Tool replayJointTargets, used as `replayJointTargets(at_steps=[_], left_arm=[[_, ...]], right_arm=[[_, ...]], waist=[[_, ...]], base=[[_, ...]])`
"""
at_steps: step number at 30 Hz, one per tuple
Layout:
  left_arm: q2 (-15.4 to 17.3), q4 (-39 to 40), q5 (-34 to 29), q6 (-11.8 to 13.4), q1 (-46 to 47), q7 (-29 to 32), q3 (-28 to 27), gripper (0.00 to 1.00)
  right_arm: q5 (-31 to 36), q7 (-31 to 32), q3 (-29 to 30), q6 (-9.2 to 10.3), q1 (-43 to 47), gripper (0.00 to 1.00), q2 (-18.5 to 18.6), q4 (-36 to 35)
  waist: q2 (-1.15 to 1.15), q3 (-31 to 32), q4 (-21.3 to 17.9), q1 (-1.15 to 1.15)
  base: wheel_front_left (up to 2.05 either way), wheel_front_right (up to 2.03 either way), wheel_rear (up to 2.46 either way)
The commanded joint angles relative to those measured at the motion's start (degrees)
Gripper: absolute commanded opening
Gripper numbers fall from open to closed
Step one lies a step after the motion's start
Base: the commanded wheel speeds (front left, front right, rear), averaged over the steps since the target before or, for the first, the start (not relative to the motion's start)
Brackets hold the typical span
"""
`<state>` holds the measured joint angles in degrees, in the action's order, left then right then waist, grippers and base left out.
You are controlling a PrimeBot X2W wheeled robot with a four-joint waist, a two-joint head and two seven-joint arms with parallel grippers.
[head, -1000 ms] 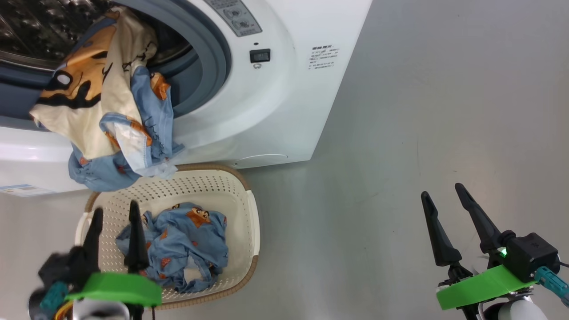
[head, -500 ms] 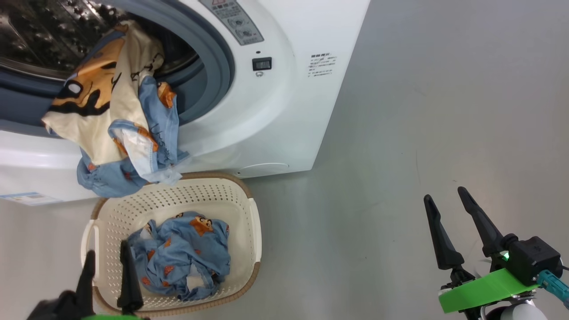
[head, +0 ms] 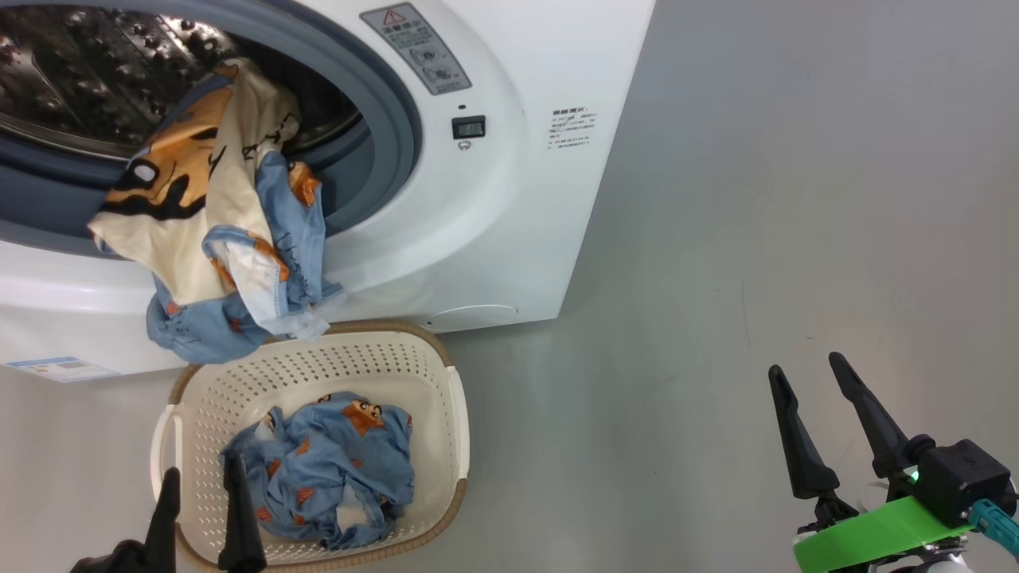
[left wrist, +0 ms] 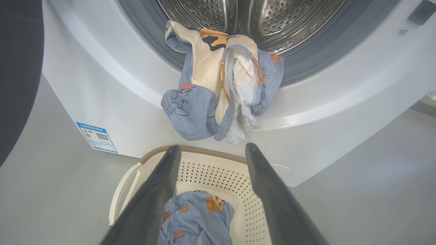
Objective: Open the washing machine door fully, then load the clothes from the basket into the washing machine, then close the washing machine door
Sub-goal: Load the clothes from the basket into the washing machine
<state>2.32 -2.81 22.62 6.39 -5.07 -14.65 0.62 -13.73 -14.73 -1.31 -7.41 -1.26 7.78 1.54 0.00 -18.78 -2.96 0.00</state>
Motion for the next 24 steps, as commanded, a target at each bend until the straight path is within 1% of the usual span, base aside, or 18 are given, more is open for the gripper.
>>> replayJointTargets(at_steps=[1, 7, 12, 17, 24], left_arm=[[0.6, 1.5, 0.5, 0.4, -0.3, -0.3, -1.5, 1.0], [0.6, 1.2, 1.5, 0.2, 2.7, 0.6, -0.3, 1.0], [0.6, -0.5, 2.6, 0.8, 7.8, 2.1, 0.9, 1.0], [0.7, -4.7, 3.4, 0.9, 12.9, 2.8, 1.0, 1.0], [0.6, -12.3, 4.6, 1.0, 18.9, 1.6, 0.9, 1.0]], right_arm=[[0.2, -0.3, -1.5, -0.08, 0.2, 1.0, 0.7, -1.5], [0.2, -0.3, -1.9, -0.08, -0.2, 1.0, 0.5, -1.5], [0.1, -0.3, -2.5, -0.08, -0.7, 1.0, 0.2, -1.3], [0.0, -0.3, -2.8, -0.08, -1.1, 1.0, -0.2, -1.1], [-0.1, -0.3, -2.6, -0.08, -1.2, 1.0, -0.4, -1.1]], waist=[[0.0, -0.1, 0.0, 0.0], [0.0, -0.6, -0.5, 0.0], [0.0, -1.2, -1.1, 0.0], [0.0, -1.7, -2.3, 0.0], [0.0, -2.3, -3.4, 0.0]], base=[[0.0, 0.0, 0.0], [0.0, 0.0, 0.0], [0.0, 0.0, 0.0], [0.0, 0.0, 0.0], [0.0, 0.0, 0.0]])
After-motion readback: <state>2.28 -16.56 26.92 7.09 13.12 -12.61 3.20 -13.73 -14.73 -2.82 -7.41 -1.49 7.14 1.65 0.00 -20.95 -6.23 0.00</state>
